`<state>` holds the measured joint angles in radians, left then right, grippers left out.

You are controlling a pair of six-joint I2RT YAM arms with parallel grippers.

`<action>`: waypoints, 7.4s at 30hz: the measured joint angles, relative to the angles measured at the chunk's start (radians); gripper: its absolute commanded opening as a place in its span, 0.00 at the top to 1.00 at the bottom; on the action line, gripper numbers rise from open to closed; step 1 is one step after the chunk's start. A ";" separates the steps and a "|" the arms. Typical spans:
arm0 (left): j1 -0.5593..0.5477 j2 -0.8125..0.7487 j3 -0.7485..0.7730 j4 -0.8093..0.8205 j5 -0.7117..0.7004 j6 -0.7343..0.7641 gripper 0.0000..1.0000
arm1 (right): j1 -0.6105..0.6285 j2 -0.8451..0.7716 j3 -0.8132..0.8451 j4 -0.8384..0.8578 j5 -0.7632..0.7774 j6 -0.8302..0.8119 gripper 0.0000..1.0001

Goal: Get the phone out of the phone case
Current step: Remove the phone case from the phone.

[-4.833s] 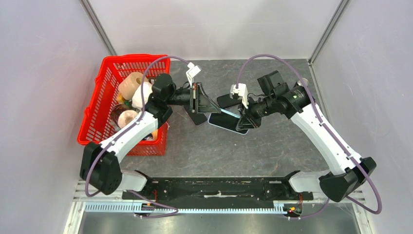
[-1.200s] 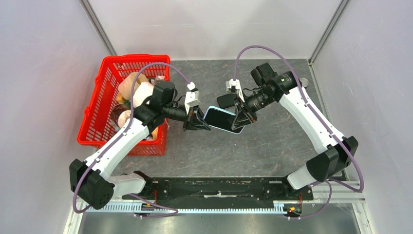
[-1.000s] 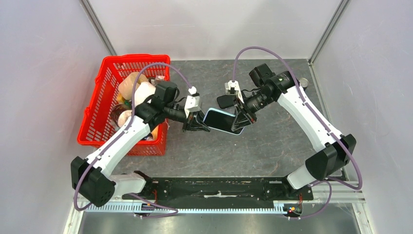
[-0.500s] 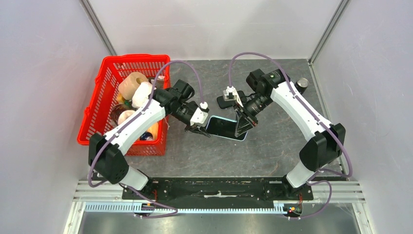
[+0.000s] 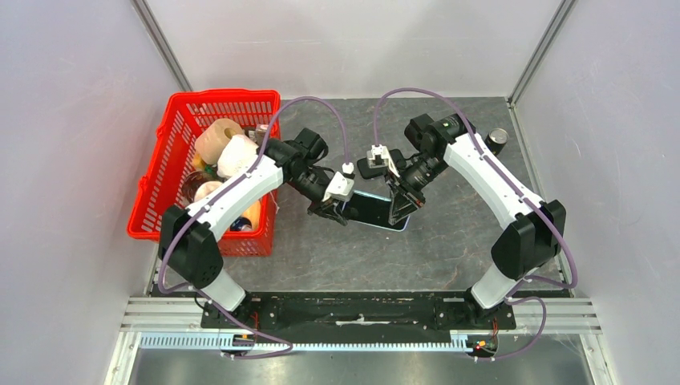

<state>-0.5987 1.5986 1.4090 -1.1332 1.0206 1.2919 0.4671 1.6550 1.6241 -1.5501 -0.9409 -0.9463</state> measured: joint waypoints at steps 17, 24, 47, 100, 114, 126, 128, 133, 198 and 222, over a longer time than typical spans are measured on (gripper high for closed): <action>0.026 0.023 0.005 -0.053 0.003 0.039 0.98 | 0.063 -0.014 -0.001 0.024 0.029 0.004 1.00; 0.030 0.061 0.043 -0.121 -0.010 0.178 0.98 | 0.119 -0.023 -0.001 0.011 0.005 0.001 1.00; 0.194 -0.274 -0.050 0.004 -0.043 -0.032 0.12 | 0.074 -0.114 -0.047 0.142 -0.003 0.192 1.00; 0.158 -0.460 -0.253 0.730 0.066 -1.614 0.49 | -0.001 -0.015 0.088 -0.025 -0.130 0.114 1.00; 0.125 -0.460 -0.268 0.747 0.017 -1.612 0.51 | -0.008 -0.015 0.087 -0.048 -0.108 0.108 1.00; 0.114 -0.459 -0.283 0.779 0.001 -1.604 0.50 | -0.013 -0.016 0.084 -0.049 -0.098 0.092 1.00; 0.114 -0.457 -0.284 0.784 0.001 -1.603 0.51 | -0.014 -0.016 0.084 -0.049 -0.097 0.086 1.00; 0.111 -0.454 -0.288 0.801 0.001 -1.600 0.51 | -0.018 -0.016 0.079 -0.048 -0.097 0.077 1.00; -0.048 -0.315 -0.233 0.687 -0.076 -1.194 0.98 | 0.000 -0.092 -0.003 0.133 -0.053 0.189 0.43; -0.161 -0.215 -0.126 0.350 -0.440 -0.655 0.98 | 0.022 -0.124 -0.023 0.681 0.117 0.708 0.36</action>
<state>-0.7597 1.3834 1.2831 -0.7834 0.5804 0.6369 0.4892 1.5314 1.6009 -0.8692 -0.8238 -0.2386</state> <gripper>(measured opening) 0.169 0.638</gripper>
